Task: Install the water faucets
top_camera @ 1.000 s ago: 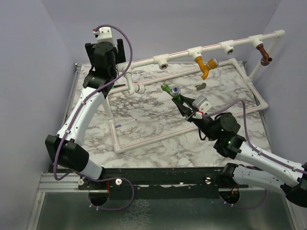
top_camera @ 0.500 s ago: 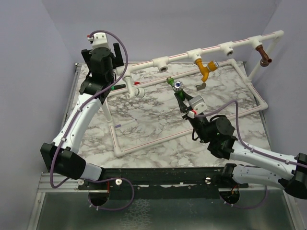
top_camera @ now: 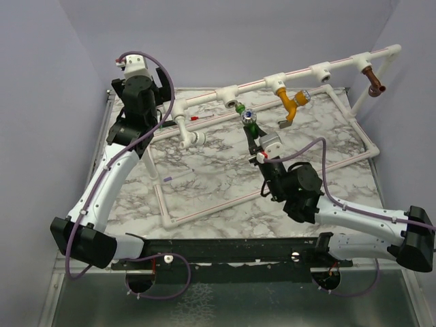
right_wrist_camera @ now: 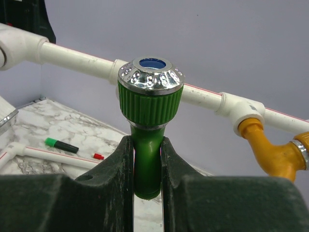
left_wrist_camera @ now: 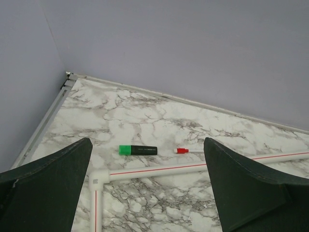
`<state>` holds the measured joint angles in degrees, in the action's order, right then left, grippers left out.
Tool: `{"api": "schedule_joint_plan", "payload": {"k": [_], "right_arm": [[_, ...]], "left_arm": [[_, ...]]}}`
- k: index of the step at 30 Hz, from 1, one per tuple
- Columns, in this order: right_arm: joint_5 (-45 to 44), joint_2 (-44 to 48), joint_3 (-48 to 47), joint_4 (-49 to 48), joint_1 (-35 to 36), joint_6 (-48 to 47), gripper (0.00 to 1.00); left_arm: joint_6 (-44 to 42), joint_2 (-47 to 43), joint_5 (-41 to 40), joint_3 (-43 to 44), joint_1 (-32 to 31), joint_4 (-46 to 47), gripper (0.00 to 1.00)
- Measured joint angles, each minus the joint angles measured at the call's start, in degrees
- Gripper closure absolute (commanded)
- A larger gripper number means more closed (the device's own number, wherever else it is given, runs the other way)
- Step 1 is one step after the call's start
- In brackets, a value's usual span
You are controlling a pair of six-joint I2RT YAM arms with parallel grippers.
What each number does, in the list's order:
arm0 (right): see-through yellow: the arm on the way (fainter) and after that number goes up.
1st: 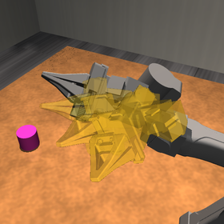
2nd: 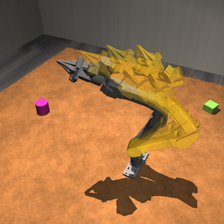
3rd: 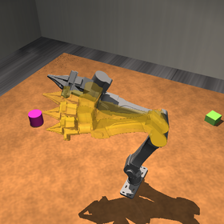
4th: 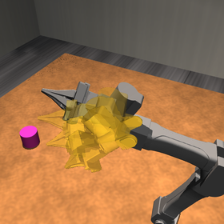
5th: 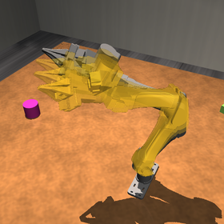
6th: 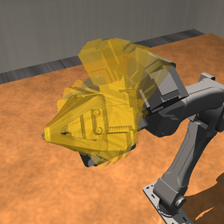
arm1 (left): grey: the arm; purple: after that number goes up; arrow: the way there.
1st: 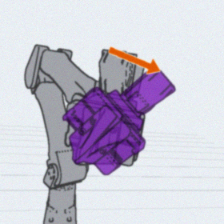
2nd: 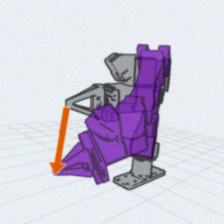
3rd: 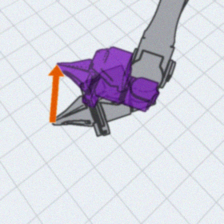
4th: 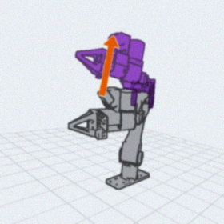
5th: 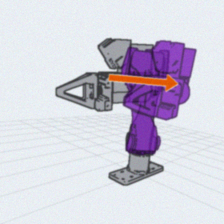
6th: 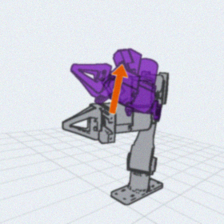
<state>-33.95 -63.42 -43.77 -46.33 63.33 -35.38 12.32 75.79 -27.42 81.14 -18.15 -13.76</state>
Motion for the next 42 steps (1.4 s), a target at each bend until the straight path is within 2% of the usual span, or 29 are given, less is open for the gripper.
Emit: {"api": "schedule_joint_plan", "payload": {"k": [17,42], "right_arm": [[-3.3,-3.5,-3.8,3.2,1.3,4.2,0.99],[-7.9,-7.8,-3.8,-4.1,4.2,1.3,0.99]], "left_arm": [[2.6,-2.5,1.5,-2.7,-0.2,0.7,0.01],[3.8,-2.6,1.9,-2.7,-0.2,0.3,0.01]]}}
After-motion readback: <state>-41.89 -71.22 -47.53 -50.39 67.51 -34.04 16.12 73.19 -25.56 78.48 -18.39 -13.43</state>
